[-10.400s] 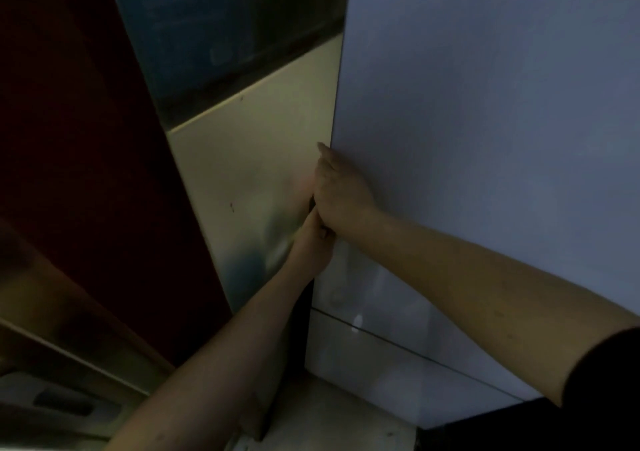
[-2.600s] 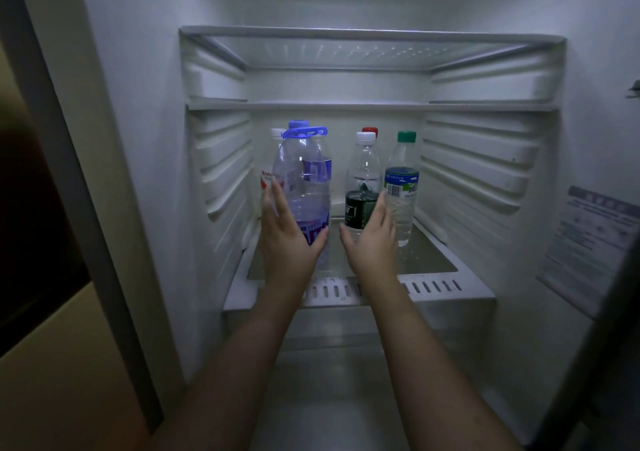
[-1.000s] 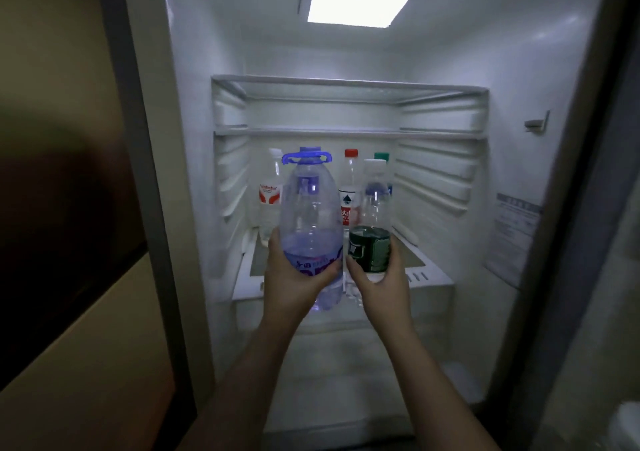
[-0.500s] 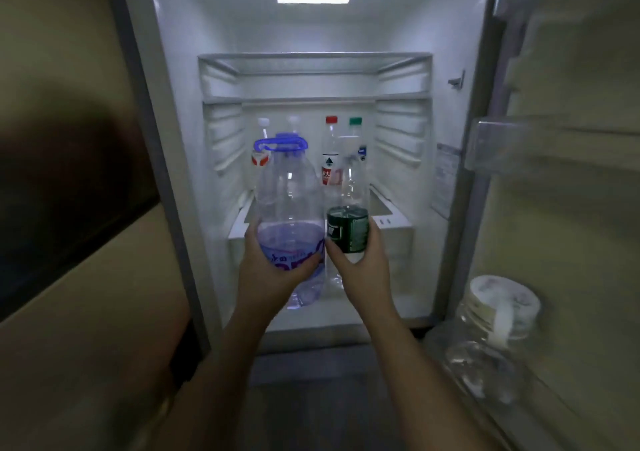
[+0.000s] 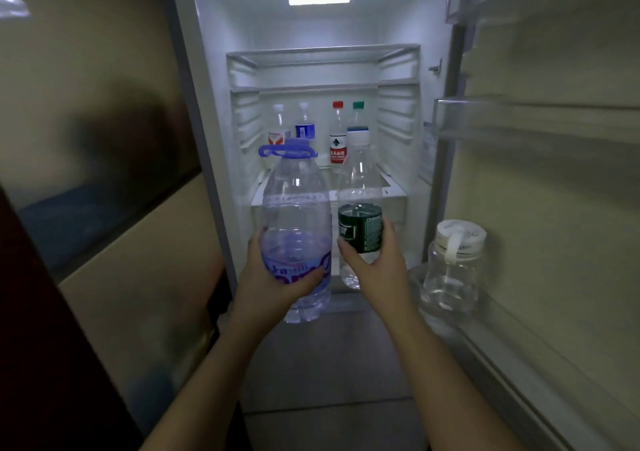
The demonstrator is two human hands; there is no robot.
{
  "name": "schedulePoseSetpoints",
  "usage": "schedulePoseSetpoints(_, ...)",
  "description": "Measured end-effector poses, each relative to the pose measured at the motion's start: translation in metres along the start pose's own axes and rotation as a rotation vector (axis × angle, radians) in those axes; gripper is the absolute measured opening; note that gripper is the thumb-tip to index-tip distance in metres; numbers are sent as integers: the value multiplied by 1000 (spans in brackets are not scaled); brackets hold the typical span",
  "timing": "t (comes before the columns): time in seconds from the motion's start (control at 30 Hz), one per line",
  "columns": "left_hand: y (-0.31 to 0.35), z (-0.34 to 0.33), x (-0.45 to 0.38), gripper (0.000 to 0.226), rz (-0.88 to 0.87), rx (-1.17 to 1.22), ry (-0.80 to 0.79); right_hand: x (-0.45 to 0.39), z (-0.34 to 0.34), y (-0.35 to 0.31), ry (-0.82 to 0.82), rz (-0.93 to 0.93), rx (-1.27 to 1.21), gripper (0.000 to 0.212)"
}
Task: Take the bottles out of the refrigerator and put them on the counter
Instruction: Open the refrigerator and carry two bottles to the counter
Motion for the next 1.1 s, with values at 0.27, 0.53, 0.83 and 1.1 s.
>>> schedulePoseSetpoints(0.27, 29, 25, 64, 118, -37, 50, -77, 75, 34, -43, 39, 14, 135, 55)
schedulePoseSetpoints(0.53, 50, 16, 137, 108, -34, 171, -258, 164, 93, -95, 116, -50, 144, 56)
schedulePoseSetpoints(0.83, 104, -21, 224, 103, -65, 316, -512, 259, 159, -158, 179, -129, 227, 57)
schedulePoseSetpoints(1.1, 157, -76, 312, 110, -108, 399, -762, 347, 247, -217, 289, -178, 224, 63)
Point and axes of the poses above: each hand's wrist, its own x-axis away from the middle knuckle, its own z-axis out of the back of the hand, y = z × x, the point moved 8 cm from there along -x, towards the middle knuckle, and after that the axes turned 3 degrees about z, right-handed, at the moved point
